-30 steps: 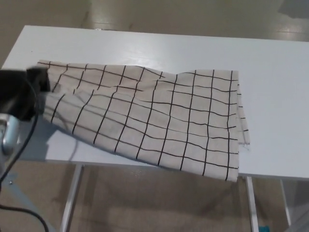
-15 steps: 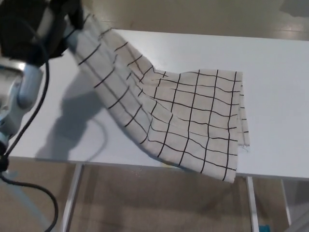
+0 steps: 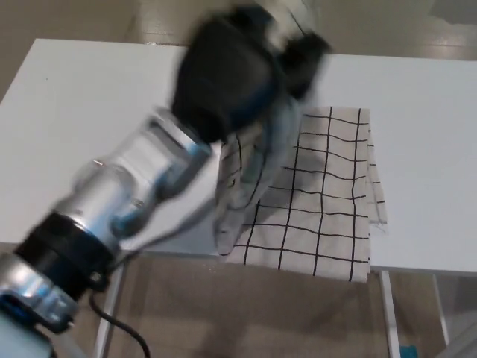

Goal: Use the left hand to fold a white towel with checkered patterns in half.

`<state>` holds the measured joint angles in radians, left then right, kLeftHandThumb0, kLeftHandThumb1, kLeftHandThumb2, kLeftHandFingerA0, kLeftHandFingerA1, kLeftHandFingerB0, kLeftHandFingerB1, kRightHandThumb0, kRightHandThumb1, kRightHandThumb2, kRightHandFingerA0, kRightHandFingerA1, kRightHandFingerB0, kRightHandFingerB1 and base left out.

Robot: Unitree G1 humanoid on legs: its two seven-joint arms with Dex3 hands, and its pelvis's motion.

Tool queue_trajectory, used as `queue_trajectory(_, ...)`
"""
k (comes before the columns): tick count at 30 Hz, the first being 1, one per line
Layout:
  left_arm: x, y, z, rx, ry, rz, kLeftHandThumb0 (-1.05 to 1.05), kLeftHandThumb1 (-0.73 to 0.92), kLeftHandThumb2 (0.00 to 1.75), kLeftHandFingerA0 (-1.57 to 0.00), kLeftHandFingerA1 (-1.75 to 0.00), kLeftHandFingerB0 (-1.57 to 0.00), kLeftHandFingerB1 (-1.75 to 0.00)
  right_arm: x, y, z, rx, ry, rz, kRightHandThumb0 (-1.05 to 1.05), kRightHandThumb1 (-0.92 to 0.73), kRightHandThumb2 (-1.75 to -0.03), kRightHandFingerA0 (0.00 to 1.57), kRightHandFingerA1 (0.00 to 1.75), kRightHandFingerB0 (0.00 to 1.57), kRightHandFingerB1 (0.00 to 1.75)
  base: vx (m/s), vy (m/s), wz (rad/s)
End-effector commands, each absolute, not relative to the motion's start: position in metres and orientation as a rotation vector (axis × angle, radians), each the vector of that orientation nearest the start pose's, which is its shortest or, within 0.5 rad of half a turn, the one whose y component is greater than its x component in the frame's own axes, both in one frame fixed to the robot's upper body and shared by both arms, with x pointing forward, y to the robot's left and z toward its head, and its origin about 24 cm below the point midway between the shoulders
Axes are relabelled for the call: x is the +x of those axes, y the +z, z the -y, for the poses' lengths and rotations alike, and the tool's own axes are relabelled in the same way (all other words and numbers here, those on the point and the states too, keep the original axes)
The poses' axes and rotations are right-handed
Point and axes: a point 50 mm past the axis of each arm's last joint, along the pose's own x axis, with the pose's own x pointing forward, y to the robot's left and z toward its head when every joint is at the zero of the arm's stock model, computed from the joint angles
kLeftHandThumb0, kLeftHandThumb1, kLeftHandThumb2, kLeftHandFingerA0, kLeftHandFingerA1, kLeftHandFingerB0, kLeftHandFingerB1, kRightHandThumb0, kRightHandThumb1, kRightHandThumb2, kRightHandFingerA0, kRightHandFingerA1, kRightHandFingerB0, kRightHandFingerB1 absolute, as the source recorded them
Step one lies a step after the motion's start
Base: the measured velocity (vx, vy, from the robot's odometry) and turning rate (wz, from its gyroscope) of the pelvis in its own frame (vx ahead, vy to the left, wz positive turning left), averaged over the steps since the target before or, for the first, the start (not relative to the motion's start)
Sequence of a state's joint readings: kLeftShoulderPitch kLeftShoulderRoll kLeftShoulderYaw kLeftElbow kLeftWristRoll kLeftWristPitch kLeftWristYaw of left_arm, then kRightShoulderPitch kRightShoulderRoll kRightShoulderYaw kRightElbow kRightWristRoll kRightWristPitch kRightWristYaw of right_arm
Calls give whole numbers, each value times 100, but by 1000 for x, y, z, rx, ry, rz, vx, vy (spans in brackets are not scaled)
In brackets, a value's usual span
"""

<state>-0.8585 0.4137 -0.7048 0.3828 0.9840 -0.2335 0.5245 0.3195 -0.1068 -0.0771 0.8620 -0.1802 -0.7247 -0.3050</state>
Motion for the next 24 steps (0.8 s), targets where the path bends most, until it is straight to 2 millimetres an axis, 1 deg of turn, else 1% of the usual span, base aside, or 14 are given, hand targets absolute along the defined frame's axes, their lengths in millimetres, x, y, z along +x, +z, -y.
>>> queue_trajectory(1, 319, 116, -17, 1641, -556, 1075, -26, 57, 55, -82, -175, -59, -175, 84, -109, 214, -267, -319, -436, -33, -75, -63, 47, 41, 54, 43, 0, 0, 0)
queue_trajectory(3, 317, 97, -6, 1715, -672, 950, -25, 58, 55, -81, -175, -57, -175, 85, -109, 213, -257, -323, -429, -32, -75, -63, 47, 41, 55, 43, 0, 0, 0)
queue_trajectory(4, 317, 88, -1, 1710, -708, 869, -40, 39, 74, -110, -144, -90, -132, 85, -109, 212, -253, -323, -427, -32, -76, -63, 47, 41, 55, 44, 0, 0, 0)
queue_trajectory(5, 316, 78, 5, 1698, -746, 781, -40, 39, 74, -110, -144, -90, -132, 85, -109, 211, -248, -322, -423, -32, -76, -63, 47, 41, 55, 44, 0, 0, 0)
queue_trajectory(6, 315, 72, 9, 1684, -778, 708, -51, 53, 59, -70, -161, -84, -63, 86, -109, 210, -244, -321, -419, -32, -76, -63, 48, 41, 56, 44, 0, 0, 0)
queue_trajectory(7, 316, 69, 11, 1696, -811, 628, -71, 56, 58, -35, -47, -32, -31, 87, -109, 209, -237, -322, -414, -33, -76, -63, 47, 41, 56, 44, 0, 0, 0)
queue_trajectory(8, 317, 65, 16, 1698, -862, 459, -88, 50, 90, 0, 0, 0, -11, 88, -108, 208, -225, -323, -409, -33, -76, -63, 47, 42, 56, 45, 0, 0, 0)
queue_trajectory(9, 317, 65, 19, 1689, -882, 382, -88, 50, 90, 0, 0, 0, -11, 88, -108, 208, -221, -323, -407, -33, -76, -63, 47, 42, 56, 45, 0, 0, 0)
queue_trajectory(10, 317, 66, 22, 1663, -896, 315, -93, 57, 58, 0, 0, 0, -7, 89, -108, 208, -214, -322, -404, -33, -77, -63, 47, 41, 57, 45, 0, 0, 0)
queue_trajectory(13, 320, 74, 28, 1606, -911, 240, -94, 58, 58, 0, 0, 0, -3, 92, -106, 209, -208, -323, -392, -33, -77, -63, 47, 42, 58, 46, 0, 0, 0)
queue_trajectory(17, 328, 86, 29, 1590, -871, 302, -99, 52, 70, 0, 0, 0, 0, 96, -104, 209, -196, -332, -373, -33, -76, -63, 47, 43, 58, 47, 0, 0, 0)
queue_trajectory(18, 331, 92, 30, 1585, -859, 313, -99, 52, 70, 0, 0, 0, 0, 98, -104, 209, -192, -335, -367, -33, -76, -63, 47, 43, 58, 47, 0, 0, 0)
queue_trajectory(19, 333, 97, 29, 1572, -849, 325, -94, 59, 59, 0, 0, 0, -3, 99, -104, 209, -194, -334, -367, -33, -76, -63, 47, 43, 58, 47, 0, 0, 0)
queue_trajectory(24, 339, 126, 33, 1446, -807, 353, -99, 59, 59, 0, 0, 0, -2, 99, -105, 210, -200, -331, -376, -34, -76, -63, 48, 45, 58, 46, 0, 0, 0)
